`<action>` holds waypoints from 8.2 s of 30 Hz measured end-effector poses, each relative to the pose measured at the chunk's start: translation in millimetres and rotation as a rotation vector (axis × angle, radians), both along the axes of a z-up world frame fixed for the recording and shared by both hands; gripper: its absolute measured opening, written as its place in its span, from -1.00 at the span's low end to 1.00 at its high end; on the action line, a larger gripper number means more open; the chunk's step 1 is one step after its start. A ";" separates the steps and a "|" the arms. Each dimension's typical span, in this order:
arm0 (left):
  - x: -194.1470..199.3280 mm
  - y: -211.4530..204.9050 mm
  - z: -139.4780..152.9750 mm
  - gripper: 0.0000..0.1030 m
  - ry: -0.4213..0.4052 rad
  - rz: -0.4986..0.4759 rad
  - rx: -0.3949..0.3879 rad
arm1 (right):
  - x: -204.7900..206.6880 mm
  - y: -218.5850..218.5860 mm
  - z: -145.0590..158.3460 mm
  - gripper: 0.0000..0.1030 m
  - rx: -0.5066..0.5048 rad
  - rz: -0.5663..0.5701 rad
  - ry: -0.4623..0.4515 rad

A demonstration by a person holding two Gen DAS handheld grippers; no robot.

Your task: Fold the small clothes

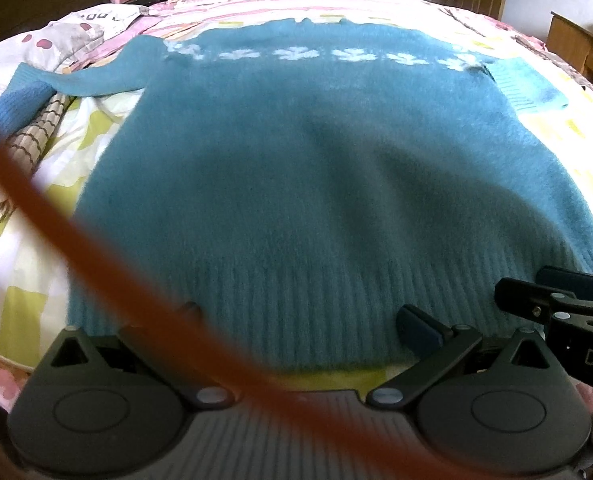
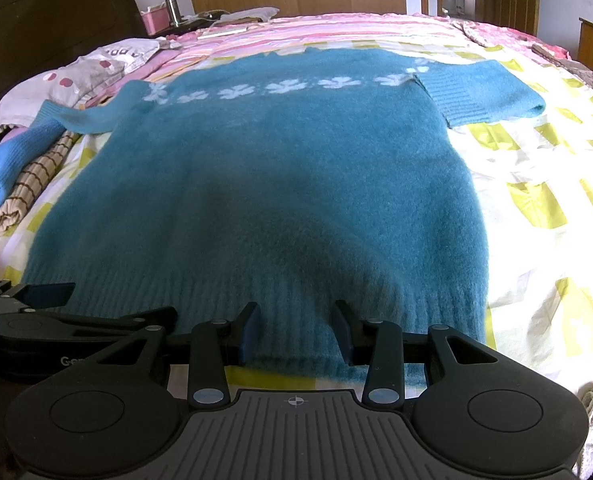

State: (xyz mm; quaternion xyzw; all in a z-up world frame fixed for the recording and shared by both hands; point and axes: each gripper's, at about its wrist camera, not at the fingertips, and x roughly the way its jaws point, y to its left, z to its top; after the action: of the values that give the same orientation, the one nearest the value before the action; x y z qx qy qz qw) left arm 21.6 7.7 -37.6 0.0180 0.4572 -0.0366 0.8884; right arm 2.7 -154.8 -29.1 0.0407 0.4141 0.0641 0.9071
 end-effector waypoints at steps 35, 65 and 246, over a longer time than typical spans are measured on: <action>25.7 -15.1 51.7 1.00 -0.125 -0.023 0.045 | 14.3 -12.3 32.8 -0.26 0.014 0.049 -0.187; 124.6 -97.3 51.4 1.00 -0.160 -0.166 -0.076 | 123.2 -112.3 18.8 -0.35 -0.342 -0.002 -0.291; 252.0 165.3 5.9 -0.61 -0.459 0.097 -0.071 | 306.6 190.7 80.8 -0.80 0.177 0.595 -0.209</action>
State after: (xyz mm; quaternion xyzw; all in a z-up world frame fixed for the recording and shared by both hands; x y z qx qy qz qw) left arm 273.7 172.9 -31.7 -0.0272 0.2422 -0.0049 0.9698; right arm 309.3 35.9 51.7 -0.0105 0.3054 0.3659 0.8791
